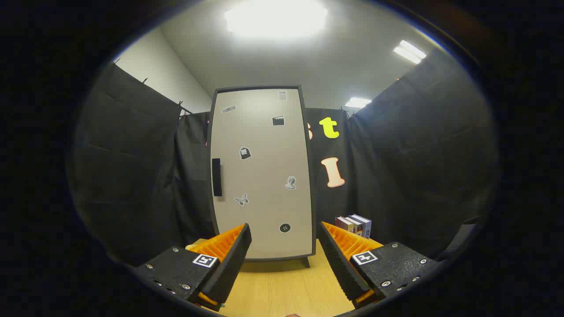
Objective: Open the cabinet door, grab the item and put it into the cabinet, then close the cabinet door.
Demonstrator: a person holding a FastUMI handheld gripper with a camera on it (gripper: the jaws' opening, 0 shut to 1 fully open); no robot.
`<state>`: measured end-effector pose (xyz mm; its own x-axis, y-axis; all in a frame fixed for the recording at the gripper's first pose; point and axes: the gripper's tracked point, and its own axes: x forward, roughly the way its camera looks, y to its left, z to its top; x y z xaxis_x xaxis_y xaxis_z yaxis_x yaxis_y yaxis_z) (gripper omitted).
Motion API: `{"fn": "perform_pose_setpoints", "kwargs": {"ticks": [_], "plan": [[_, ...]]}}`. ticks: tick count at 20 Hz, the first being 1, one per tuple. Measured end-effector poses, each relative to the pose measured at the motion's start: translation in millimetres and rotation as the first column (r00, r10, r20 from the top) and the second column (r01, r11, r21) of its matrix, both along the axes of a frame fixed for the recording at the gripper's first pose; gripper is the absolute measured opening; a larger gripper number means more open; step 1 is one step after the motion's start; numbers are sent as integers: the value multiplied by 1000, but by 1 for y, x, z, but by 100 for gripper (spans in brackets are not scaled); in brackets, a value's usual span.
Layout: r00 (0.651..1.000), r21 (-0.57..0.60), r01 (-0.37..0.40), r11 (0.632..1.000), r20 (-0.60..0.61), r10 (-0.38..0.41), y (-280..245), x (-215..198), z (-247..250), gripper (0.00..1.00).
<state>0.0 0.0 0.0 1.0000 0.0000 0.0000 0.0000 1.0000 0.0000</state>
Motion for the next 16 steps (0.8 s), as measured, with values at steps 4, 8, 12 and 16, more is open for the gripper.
{"fn": "perform_pose_setpoints", "kwargs": {"ticks": [4, 8, 12, 16], "plan": [[1000, 0, 6, 1000, 12, -6, -2, 3, 2, 95], [1000, -2, -5, 1000, 6, 5, 2, 6, -3, 95], [1000, -4, -10, 1000, 5, 10, 4, 11, -6, 95], [1000, 10, -12, 1000, 2, 12, 7, 17, -7, 95]]}}
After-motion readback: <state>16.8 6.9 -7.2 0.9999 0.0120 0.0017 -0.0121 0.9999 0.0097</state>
